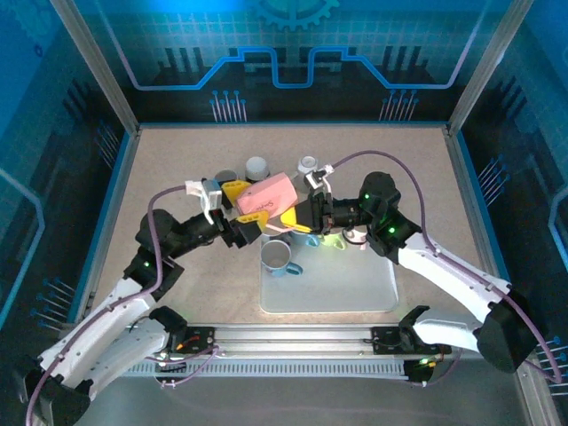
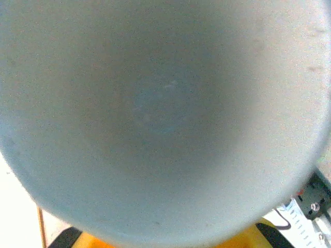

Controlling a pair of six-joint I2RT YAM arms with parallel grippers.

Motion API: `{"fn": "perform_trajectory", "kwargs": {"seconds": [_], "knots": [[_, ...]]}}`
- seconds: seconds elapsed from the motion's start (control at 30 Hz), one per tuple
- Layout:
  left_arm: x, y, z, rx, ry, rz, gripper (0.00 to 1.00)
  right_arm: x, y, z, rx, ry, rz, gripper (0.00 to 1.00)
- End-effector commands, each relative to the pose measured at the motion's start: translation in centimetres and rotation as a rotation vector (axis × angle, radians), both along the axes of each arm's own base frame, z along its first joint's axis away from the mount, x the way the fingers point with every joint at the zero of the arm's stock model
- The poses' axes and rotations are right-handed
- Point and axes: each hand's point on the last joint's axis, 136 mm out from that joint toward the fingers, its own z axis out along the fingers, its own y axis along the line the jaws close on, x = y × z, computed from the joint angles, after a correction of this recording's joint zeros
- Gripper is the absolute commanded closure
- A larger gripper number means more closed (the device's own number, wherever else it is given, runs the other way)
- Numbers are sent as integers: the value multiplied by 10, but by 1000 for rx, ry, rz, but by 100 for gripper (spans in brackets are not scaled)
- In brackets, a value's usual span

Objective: Turn the mug right side up

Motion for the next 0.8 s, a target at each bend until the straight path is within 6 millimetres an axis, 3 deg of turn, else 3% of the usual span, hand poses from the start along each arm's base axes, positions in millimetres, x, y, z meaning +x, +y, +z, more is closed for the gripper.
{"fn": "perform_trajectory", "kwargs": {"seconds": [0.0, 0.2, 0.43, 0.63, 0.77], "knots": [[-11, 20, 13, -63, -54, 82, 1, -3, -13, 10, -51, -113, -65, 90], [-19, 38, -8, -54, 91, 142, 1, -10, -45, -14, -326, -291, -192, 100], [-22, 61, -36, 111, 272, 267, 1, -31, -79, -68, -774, -658, -243, 100], [-14, 70, -69, 242, 403, 338, 1, -47, -95, -85, -895, -882, -190, 100], [-11, 75, -79, 246, 386, 373, 1, -51, -110, -99, -973, -901, -196, 100]]}}
